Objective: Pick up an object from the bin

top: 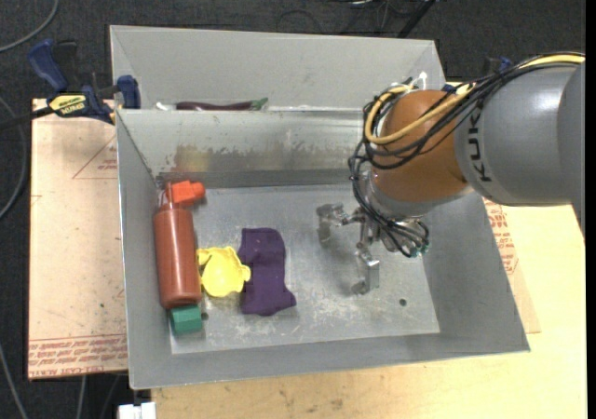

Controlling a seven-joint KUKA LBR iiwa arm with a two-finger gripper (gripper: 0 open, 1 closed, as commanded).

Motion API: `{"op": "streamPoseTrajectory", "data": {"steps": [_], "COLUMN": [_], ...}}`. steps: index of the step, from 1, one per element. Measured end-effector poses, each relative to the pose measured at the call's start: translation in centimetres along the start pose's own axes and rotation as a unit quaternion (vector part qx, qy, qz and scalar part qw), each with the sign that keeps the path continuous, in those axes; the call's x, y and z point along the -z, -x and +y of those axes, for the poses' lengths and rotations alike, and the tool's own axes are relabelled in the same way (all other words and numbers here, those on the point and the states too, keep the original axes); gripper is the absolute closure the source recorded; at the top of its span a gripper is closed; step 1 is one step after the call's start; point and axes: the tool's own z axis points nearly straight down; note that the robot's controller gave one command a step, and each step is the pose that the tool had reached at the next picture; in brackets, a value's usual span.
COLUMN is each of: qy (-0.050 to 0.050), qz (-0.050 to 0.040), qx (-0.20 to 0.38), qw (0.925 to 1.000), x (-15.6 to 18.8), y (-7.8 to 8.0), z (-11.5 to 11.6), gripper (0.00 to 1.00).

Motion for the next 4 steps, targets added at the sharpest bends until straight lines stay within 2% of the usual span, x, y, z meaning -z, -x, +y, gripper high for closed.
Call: {"op": "streamPoseTrajectory", "data": {"steps": [1, 2, 3, 4], "qy": [0.0, 0.002, -0.002, 0.0], "qz": [-0.0009, -0.0021, -0.0011, -0.01], "qx": [-0.074, -0.071, -0.066, -0.02], "qw": [0.9973, 0.9975, 0.9978, 0.9997], "x": [1.6, 3.4, 5.6, 4.1], "y": [2.1, 4.0, 5.0, 5.6], "z": [3.7, 3.8, 4.8, 7.5], "gripper": [0.0, 0.0, 0.0, 0.0]}}
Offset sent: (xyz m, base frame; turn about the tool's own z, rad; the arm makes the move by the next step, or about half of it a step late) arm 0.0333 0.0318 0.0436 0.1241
